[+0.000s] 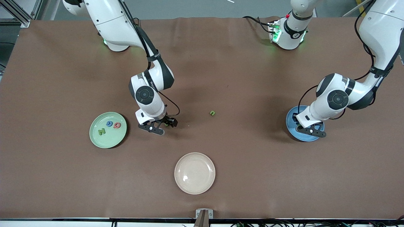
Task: Sort upper and lower case letters into plates
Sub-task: 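Place the N on the green plate while the left gripper carries d to blue plate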
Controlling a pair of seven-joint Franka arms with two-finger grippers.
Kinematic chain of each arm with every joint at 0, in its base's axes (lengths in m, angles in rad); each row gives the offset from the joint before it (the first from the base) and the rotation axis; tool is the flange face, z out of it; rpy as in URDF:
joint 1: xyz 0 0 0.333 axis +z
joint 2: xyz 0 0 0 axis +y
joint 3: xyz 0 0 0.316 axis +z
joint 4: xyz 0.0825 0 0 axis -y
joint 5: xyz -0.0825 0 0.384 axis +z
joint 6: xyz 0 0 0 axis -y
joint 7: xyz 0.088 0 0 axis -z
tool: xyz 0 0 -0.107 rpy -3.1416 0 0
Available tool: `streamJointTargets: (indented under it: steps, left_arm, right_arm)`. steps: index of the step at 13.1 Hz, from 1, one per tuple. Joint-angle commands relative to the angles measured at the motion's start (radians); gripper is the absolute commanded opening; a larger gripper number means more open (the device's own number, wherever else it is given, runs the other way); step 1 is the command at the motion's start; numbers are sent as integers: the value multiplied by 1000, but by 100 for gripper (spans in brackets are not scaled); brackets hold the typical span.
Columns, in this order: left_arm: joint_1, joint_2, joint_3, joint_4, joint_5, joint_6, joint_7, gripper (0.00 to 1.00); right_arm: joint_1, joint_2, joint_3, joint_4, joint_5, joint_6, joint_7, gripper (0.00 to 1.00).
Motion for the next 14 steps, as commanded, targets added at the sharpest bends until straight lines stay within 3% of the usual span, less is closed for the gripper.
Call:
streamJointTargets:
  steps: [1, 5, 9, 10, 11, 13, 14]
  left_arm:
    - [-3, 31, 16, 25, 19, -9, 39, 15]
    - [-5, 60, 39, 47, 70, -9, 56, 15]
    - [-5, 71, 39, 54, 70, -9, 57, 16]
    - [-3, 69, 39, 54, 71, -9, 57, 20]
    - [-3, 63, 39, 56, 70, -9, 56, 35]
    - [-3, 43, 31, 53, 68, -11, 56, 99]
    - [-5, 29, 25, 51, 62, -19, 39, 100]
  right_arm:
    - [27, -5, -10, -24, 11, 17, -30, 94]
    - [29, 6, -10, -35, 11, 39, -36, 73]
    - [29, 6, -10, -43, 11, 43, -35, 72]
    - [30, 6, -10, -43, 11, 45, -33, 72]
    - [32, 6, -10, -43, 11, 45, -33, 72]
    - [32, 6, -10, -43, 11, 43, -33, 69]
    - [32, 6, -10, -41, 11, 43, -33, 64]
